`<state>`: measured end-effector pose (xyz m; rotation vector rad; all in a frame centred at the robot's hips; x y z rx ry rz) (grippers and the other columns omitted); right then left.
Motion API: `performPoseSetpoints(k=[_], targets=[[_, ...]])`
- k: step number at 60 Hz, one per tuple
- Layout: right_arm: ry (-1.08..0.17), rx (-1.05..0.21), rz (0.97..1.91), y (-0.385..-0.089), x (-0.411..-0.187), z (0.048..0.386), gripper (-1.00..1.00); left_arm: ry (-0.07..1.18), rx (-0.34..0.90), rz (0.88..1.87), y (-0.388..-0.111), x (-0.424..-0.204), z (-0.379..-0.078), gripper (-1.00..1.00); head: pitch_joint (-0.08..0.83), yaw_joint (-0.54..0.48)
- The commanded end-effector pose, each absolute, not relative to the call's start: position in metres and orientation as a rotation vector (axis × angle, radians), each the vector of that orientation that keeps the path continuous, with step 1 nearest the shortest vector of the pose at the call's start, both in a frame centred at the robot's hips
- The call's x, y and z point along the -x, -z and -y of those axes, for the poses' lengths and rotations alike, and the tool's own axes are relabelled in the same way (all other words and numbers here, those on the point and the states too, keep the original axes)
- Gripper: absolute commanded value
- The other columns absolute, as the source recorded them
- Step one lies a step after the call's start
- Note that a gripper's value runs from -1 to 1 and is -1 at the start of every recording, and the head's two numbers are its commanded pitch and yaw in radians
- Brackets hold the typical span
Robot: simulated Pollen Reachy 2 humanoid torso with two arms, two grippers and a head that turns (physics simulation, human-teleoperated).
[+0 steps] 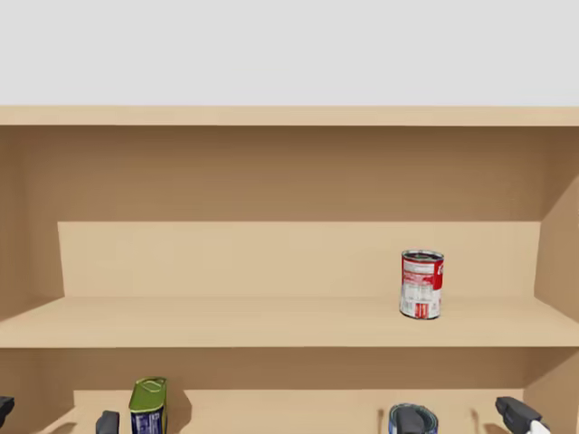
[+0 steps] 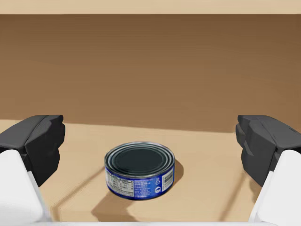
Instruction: Look through the shelves, find the meat can, and take it.
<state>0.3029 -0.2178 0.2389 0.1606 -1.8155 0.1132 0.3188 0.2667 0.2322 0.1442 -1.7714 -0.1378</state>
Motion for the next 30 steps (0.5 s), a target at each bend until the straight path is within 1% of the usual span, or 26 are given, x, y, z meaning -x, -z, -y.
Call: performPoseSetpoints(k=[1, 4, 5, 10, 11, 21, 25, 30], targets=[[-0.085, -0.14, 1.831, -0.2374, -0.2999, 0.2143, -1.0, 0.14, -0.148, 1.772, -0.2324, -0.319, -0.2677, -1.0, -0.003, -0.01], [-0.082, -0.145, 1.836, -0.2381, -0.2996, 0.2143, -1.0, 0.139, -0.148, 1.772, -0.2325, -0.319, -0.2679, -1.0, 0.0, -0.01], [-0.076, -0.182, 1.839, -0.2405, -0.3006, 0.2144, -1.0, 0.135, -0.145, 1.773, -0.2328, -0.3189, -0.2688, -1.0, 0.018, -0.01], [-0.067, -0.18, 1.823, -0.2398, -0.3031, 0.2179, -1.0, 0.133, -0.142, 1.773, -0.2331, -0.3188, -0.2693, -1.0, 0.064, -0.01], [-0.058, -0.18, 1.823, -0.2393, -0.3042, 0.2189, -1.0, 0.132, -0.141, 1.773, -0.2332, -0.3188, -0.2695, -1.0, 0.086, -0.01], [-0.078, -0.152, 1.831, -0.2377, -0.3053, 0.2189, -1.0, 0.137, -0.135, 1.783, -0.2341, -0.3185, -0.2697, -1.0, 0.176, 0.01], [-0.099, -0.121, 1.839, -0.2361, -0.306, 0.2185, -1.0, 0.137, -0.129, 1.788, -0.2346, -0.3182, -0.2697, -1.0, 0.223, 0.03], [-0.095, -0.124, 1.835, -0.2357, -0.3062, 0.2181, -1.0, 0.139, -0.126, 1.789, -0.2342, -0.3183, -0.2698, -1.0, 0.278, 0.08]])
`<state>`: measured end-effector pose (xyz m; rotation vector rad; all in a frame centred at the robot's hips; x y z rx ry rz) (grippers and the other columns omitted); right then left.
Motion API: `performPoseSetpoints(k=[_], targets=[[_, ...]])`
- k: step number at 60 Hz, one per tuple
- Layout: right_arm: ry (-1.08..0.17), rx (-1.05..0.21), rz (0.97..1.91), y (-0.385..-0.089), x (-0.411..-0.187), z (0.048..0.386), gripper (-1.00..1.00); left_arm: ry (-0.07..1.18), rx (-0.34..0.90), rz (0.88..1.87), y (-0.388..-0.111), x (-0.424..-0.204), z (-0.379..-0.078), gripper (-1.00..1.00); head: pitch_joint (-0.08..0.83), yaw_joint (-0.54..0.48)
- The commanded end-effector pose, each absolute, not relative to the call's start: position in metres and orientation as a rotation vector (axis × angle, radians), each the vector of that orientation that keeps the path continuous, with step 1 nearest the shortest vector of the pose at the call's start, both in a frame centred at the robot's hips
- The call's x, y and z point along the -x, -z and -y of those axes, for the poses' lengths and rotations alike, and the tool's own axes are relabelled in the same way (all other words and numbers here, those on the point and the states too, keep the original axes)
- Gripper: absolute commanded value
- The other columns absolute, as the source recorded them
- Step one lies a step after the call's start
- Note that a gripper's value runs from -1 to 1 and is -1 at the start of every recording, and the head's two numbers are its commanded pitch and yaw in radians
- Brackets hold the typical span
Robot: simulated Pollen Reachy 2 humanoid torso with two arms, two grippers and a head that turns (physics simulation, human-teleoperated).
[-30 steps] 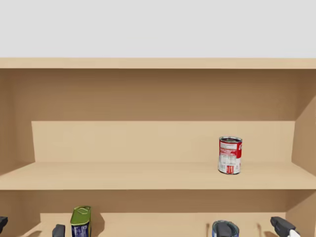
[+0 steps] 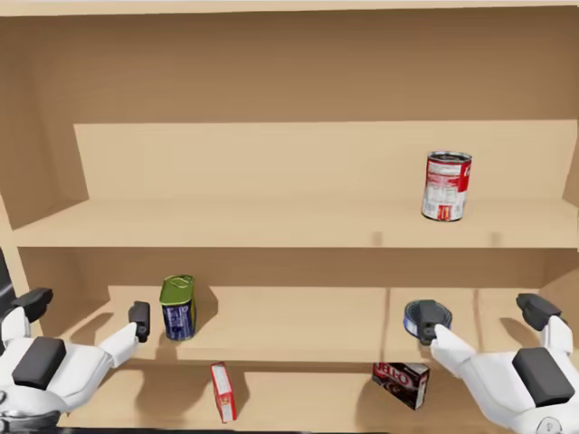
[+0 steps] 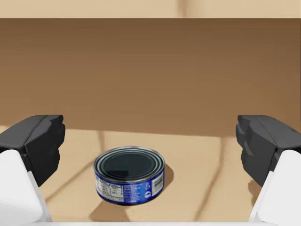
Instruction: Look through the shelves, find the meat can, and take it.
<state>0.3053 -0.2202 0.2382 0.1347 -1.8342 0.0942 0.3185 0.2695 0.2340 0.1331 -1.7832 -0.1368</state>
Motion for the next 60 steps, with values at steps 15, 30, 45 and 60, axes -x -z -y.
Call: performPoseSetpoints(k=[15, 30, 45, 60], targets=[[-0.088, -0.127, 1.831, -0.235, -0.307, 0.22, -1.0, 0.138, -0.109, 1.787, -0.234, -0.318, -0.269, -1.0, 0.391, 0.24], [-0.086, -0.125, 1.826, -0.235, -0.307, 0.219, -1.0, 0.133, -0.014, 1.784, -0.241, -0.312, -0.262, -1.0, 0.403, 0.31], [-0.064, -0.117, 1.835, -0.237, -0.307, 0.221, -1.0, 0.114, 0.039, 1.603, -0.276, -0.277, -0.236, -1.0, 0.405, 0.3], [-0.061, -0.115, 1.838, -0.237, -0.307, 0.223, -1.0, 0.123, 0.116, 1.517, -0.28, -0.273, -0.202, -1.0, 0.401, 0.29]])
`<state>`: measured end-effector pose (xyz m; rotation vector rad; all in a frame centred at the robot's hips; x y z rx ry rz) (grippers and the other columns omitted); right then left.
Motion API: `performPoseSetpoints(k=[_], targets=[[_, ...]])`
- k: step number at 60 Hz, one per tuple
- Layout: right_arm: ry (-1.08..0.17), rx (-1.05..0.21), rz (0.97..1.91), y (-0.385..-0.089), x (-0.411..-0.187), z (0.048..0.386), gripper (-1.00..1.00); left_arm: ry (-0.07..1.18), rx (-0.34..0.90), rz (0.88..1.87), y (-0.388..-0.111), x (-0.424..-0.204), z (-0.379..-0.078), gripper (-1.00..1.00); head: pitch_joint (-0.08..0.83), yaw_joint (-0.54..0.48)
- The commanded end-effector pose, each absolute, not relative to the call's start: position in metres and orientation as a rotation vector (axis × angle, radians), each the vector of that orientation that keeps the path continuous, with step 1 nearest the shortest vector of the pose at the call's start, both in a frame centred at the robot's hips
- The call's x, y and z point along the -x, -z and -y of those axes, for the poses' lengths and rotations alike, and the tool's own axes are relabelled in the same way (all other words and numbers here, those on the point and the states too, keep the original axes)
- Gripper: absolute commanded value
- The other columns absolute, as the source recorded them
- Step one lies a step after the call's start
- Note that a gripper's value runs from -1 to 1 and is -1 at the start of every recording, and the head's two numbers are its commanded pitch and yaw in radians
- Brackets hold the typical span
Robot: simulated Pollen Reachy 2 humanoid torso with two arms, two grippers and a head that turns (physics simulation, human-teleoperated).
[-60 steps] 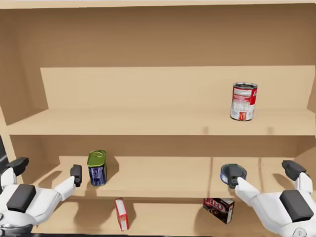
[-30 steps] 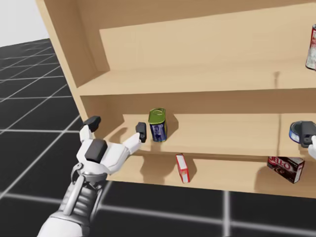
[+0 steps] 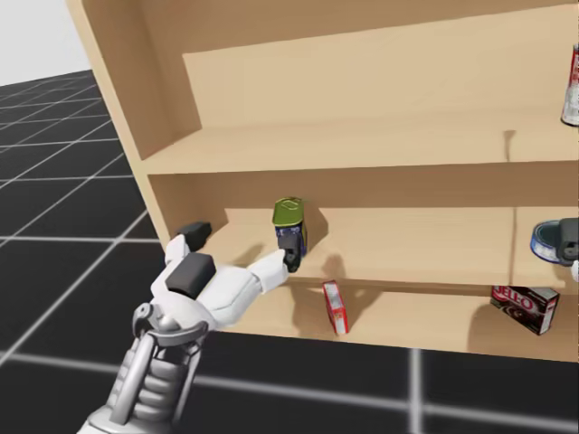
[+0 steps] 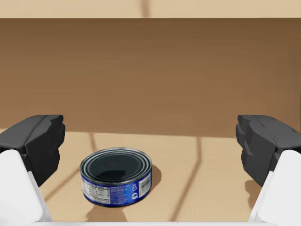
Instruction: Look through the shelves, find the meat can, and take it.
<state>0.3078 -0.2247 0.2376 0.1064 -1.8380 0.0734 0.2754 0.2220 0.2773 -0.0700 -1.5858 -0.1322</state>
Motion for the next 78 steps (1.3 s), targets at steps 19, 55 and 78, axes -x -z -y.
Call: performPoseSetpoints(k=[19, 55, 78], targets=[[-0.066, -0.117, 1.845, -0.237, -0.307, 0.224, -1.0, 0.059, 0.04, 1.487, -0.253, -0.314, -0.181, -1.0, 0.408, 0.29], [-0.067, -0.08, 1.852, -0.236, -0.308, 0.23, -1.0, -0.025, 0.142, 1.451, -0.224, -0.39, -0.178, -0.93, 0.427, 0.29], [-0.05, -0.147, 1.827, -0.237, -0.308, 0.232, -1.0, 0.005, 0.183, 1.467, -0.223, -0.386, -0.177, 1.0, 0.432, 0.29]])
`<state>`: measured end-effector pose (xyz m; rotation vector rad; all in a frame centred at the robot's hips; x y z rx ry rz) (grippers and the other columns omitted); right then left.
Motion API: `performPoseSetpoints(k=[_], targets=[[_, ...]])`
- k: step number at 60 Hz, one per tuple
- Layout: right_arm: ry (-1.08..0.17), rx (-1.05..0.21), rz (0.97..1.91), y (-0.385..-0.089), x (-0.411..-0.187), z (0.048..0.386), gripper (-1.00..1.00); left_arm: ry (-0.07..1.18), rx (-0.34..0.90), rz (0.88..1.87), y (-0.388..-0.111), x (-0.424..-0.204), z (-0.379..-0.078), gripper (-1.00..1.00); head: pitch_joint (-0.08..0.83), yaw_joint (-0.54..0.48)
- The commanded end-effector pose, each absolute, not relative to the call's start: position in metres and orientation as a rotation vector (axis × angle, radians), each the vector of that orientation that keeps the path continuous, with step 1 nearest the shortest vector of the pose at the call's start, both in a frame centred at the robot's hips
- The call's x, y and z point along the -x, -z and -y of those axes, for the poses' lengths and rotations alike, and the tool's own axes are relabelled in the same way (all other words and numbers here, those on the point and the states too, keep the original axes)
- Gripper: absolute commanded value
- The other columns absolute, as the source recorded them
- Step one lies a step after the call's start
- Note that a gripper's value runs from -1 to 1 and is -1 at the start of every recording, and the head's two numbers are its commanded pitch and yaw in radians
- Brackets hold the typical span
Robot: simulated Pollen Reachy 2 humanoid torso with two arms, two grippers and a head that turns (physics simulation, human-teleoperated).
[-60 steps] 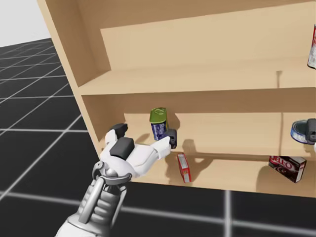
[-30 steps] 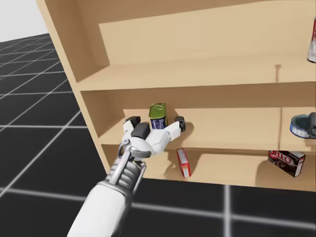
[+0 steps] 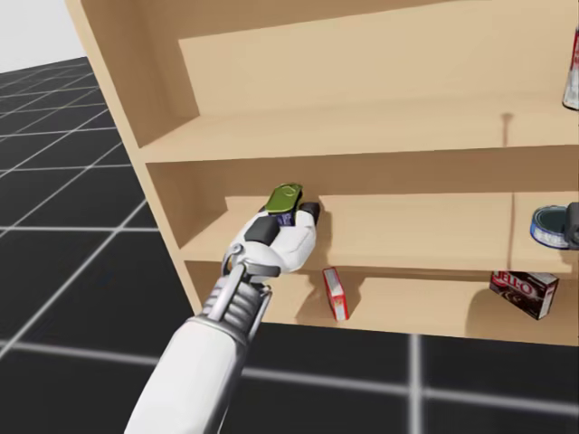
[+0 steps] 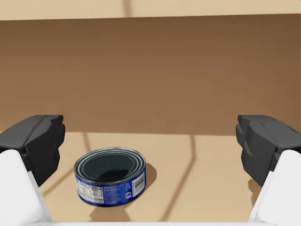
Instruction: Look through the shelves, find the meat can, and take it.
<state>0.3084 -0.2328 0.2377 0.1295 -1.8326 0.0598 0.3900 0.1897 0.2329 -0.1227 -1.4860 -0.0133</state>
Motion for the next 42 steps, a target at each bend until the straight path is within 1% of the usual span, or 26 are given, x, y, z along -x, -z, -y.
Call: performPoseSetpoints(k=[1, 14, 27, 35, 42], targets=[[-0.05, -0.147, 1.827, -0.237, -0.308, 0.232, -1.0, 0.007, 0.184, 1.471, -0.224, -0.386, -0.177, 1.0, 0.431, 0.29], [-0.047, -0.144, 1.829, -0.237, -0.309, 0.232, -1.0, 0.03, 0.173, 1.566, -0.252, -0.372, -0.181, 1.0, 0.42, 0.29], [-0.064, -0.131, 1.847, -0.238, -0.309, 0.232, -1.0, 0.08, 0.154, 1.677, -0.277, -0.346, -0.177, 1.0, 0.419, 0.29], [-0.067, -0.128, 1.846, -0.237, -0.309, 0.231, -1.0, 0.113, 0.142, 1.683, -0.282, -0.329, -0.176, 1.0, 0.419, 0.29], [-0.064, -0.133, 1.844, -0.237, -0.308, 0.231, -1.0, 0.144, 0.121, 1.66, -0.28, -0.305, -0.179, 1.0, 0.417, 0.29]])
